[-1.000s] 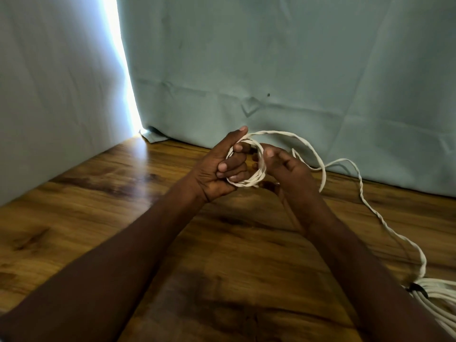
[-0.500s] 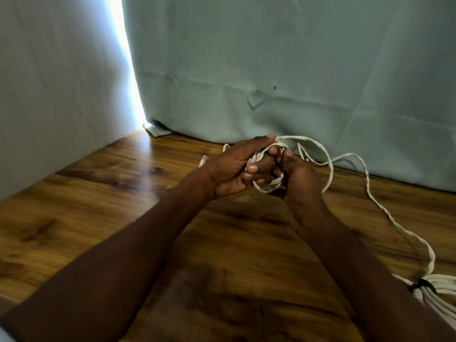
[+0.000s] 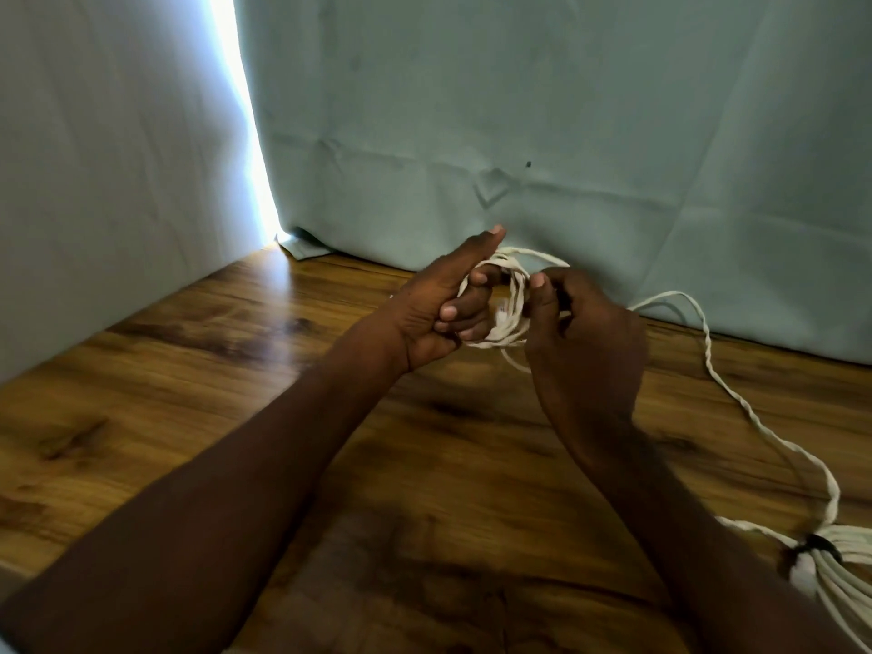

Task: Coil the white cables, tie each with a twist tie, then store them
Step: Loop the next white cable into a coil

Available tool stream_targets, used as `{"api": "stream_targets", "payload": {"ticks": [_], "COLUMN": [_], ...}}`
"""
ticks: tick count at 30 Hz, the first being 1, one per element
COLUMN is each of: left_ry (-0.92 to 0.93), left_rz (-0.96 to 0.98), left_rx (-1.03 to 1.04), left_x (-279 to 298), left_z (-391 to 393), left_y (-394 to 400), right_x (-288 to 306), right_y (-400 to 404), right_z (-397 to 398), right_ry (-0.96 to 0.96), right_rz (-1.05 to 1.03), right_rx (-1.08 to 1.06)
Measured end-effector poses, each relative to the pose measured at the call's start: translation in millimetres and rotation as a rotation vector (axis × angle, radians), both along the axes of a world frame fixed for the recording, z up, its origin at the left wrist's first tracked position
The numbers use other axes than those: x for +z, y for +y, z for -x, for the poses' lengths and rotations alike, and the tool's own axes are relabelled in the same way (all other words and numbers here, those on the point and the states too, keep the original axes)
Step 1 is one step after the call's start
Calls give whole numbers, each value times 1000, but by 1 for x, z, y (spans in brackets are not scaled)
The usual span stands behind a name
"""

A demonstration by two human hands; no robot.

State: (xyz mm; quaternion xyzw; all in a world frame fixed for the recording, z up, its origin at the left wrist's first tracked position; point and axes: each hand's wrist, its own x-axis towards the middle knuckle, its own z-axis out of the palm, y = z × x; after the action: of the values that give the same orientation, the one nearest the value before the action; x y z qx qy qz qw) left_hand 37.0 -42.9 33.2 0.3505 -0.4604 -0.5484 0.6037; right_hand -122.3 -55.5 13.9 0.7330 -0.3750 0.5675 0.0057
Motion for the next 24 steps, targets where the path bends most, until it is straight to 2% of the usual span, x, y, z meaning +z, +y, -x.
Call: {"api": "stream_targets", "payload": {"ticks": [3,5,7,11,14,16,19,21,23,24], "left_ry": [25,70,122,239,329,417,501,555,520,440], "left_rz": [3,-7,-14,12,42,74,118,102,62,56], "left_rx": [-18,-53,-101,-198,-235,-220,-146,-94,-56,-41], "left_x": [4,5,6,6,9,11,11,7,2,0], "left_z": [-5,-7,-7,-6,-14,-25,-29,-19,-5,1], "left_y": [2,4,4,3,3,3,2,-2,-6,-7], "right_x": [5,6,2,-3,-2,-3,-5,-8,-10,-9], "right_y": [-7,-14,-20,-22,-24,-27,-17,-3,8,11], "right_z": [4,9,12,5,2,4,3,-5,-13,-15], "right_ry": [-69,-28,-31,-366,-474,-366,-17,134,142,103], "right_rz": [108,55,-50,-505,-886,-1024,-943,-918,-1004,-1064], "right_rx": [-73,-83,17,499,631,628,519,474,541,608]}}
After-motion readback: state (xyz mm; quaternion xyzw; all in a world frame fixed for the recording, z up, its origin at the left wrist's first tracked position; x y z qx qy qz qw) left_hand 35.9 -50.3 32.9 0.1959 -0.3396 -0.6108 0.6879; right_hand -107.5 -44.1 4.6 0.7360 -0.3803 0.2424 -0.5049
